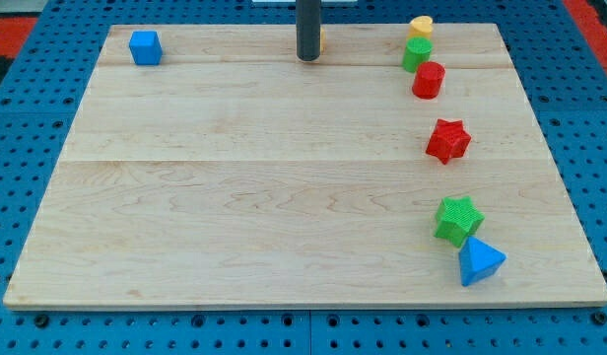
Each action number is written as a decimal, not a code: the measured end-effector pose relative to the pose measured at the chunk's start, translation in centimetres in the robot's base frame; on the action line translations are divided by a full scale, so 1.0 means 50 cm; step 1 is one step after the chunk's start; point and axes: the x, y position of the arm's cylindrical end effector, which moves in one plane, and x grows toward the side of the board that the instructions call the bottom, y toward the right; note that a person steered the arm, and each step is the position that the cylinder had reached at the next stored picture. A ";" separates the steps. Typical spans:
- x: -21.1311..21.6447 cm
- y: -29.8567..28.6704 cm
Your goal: Push the green star towards the center
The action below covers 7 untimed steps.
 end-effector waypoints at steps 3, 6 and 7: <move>0.052 -0.005; 0.150 -0.004; 0.151 0.012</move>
